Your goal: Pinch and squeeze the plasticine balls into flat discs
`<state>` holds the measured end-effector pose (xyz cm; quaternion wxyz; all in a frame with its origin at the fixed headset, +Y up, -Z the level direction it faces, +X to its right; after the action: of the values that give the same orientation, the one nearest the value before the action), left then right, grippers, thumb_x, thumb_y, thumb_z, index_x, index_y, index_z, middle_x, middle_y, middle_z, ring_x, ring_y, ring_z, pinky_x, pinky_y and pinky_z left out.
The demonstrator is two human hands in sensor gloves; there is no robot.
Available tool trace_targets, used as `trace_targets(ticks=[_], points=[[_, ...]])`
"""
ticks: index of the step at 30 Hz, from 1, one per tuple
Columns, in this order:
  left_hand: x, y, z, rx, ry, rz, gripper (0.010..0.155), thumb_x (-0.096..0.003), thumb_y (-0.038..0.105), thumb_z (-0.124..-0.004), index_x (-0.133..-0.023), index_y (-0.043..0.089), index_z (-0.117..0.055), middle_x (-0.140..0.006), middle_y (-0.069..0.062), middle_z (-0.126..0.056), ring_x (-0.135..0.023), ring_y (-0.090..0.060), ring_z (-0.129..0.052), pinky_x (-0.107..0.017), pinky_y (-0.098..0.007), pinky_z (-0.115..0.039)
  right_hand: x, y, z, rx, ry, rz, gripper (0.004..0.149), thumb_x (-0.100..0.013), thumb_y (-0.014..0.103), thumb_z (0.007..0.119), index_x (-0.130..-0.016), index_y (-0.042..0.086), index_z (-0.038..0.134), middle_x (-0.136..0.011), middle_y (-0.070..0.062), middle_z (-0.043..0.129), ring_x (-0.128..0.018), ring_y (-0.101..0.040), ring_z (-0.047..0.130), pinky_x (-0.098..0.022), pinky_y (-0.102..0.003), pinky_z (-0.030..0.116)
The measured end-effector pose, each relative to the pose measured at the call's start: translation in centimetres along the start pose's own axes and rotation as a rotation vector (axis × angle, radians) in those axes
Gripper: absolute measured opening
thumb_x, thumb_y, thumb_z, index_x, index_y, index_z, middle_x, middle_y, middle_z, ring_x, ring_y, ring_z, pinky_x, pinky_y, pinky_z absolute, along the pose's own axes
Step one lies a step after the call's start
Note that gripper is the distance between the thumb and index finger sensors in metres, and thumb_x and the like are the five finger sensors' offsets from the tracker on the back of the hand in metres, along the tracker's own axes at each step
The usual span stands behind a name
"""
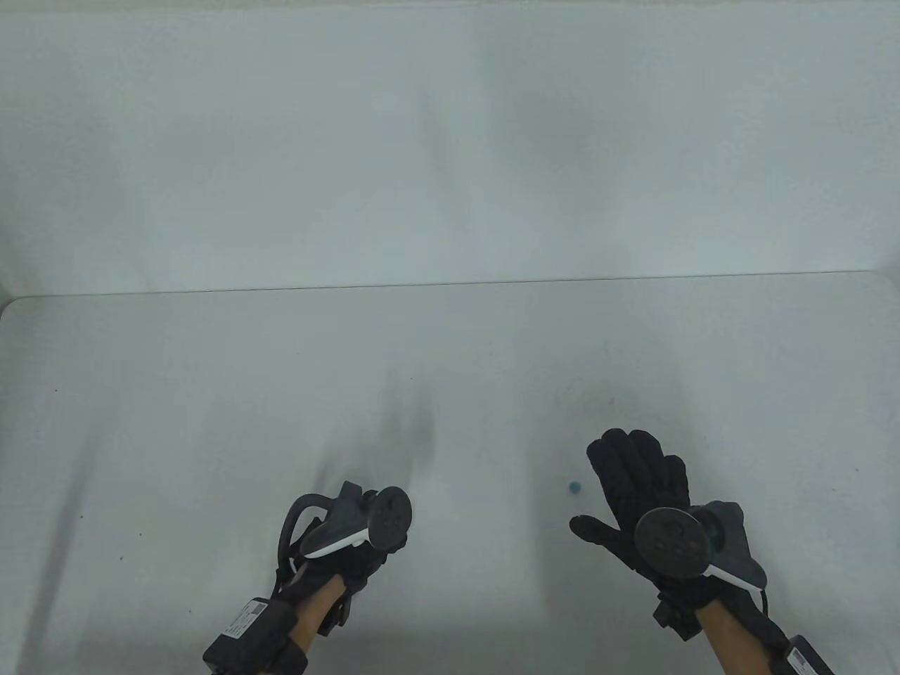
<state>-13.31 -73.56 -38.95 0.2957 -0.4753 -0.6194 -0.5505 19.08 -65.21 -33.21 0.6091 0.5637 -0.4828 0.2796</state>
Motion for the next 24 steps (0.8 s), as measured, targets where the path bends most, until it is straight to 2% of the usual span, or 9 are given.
trace_targets(ticks=[4, 9, 13, 21, 24], points=[[-0.5, 0.6, -1.4, -0.087, -0.051, -0.005, 0.058, -0.049, 0.039, -0.082, -0.101, 0.015, -0.071, -0.095, -0.012, -0.084, -0.073, -0.028, -0.097, -0.056, -0.04, -0.083, 0.0, 0.0, 0.0, -0.002, -0.003, -0.002, 0.088, -0.052, 0.07, 0.051, -0.117, 0.014, 0.029, -0.124, -0.017, 0.029, -0.112, -0.053, 0.033, -0.071, -0.076, 0.039], [-0.6, 1.2, -1.6, -0.152, -0.044, -0.017, 0.058, -0.047, 0.037, -0.085, -0.099, 0.014, -0.074, -0.092, -0.012, -0.085, -0.069, -0.027, -0.098, -0.056, -0.036, -0.085, 0.0, 0.0, -0.1, -0.005, -0.005, -0.004, 0.088, -0.053, 0.07, 0.051, -0.117, 0.014, 0.03, -0.124, -0.017, 0.029, -0.112, -0.052, 0.033, -0.071, -0.076, 0.039], [-0.7, 1.9, -1.8, -0.235, -0.008, -0.03, 0.053, -0.0462, 0.034, -0.084, -0.095, 0.013, -0.077, -0.085, -0.012, -0.088, -0.063, -0.024, -0.1, -0.053, -0.033, -0.088, 0.1, 0.0, -0.1, -0.005, -0.007, -0.002, 0.088, -0.053, 0.07, 0.051, -0.117, 0.014, 0.03, -0.124, -0.017, 0.03, -0.112, -0.053, 0.033, -0.071, -0.076, 0.039], [-0.7, 1.4, -1.6, -0.169, -0.012, -0.014, 0.05, -0.0478, 0.035, -0.083, -0.092, 0.013, -0.078, -0.083, -0.013, -0.089, -0.061, -0.024, -0.102, -0.05, -0.034, -0.089, 0.1, -0.1, -0.2, -0.011, -0.016, -0.001, 0.087, -0.053, 0.07, 0.051, -0.117, 0.014, 0.03, -0.124, -0.017, 0.03, -0.112, -0.052, 0.033, -0.071, -0.076, 0.04], [-0.1, 0.5, -0.4, 0.009, 0.01, 0.01, 0.049, -0.0487, 0.034, -0.082, -0.093, 0.014, -0.077, -0.087, -0.014, -0.09, -0.066, -0.025, -0.103, -0.05, -0.036, -0.089, 0.2, -0.1, -0.3, -0.011, -0.016, 0.001, 0.087, -0.053, 0.069, 0.051, -0.117, 0.014, 0.03, -0.124, -0.018, 0.03, -0.112, -0.053, 0.033, -0.071, -0.076, 0.04]])
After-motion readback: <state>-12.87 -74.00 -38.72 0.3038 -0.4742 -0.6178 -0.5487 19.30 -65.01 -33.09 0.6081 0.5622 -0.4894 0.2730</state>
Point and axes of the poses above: the tracker on the back of each hand, its own y axis roughly to the thumb side, its own x axis roughly from the fingertips to the wrist, z = x × y, the point moved 4 cm from there along -x, roughly from the wrist to the fingertips
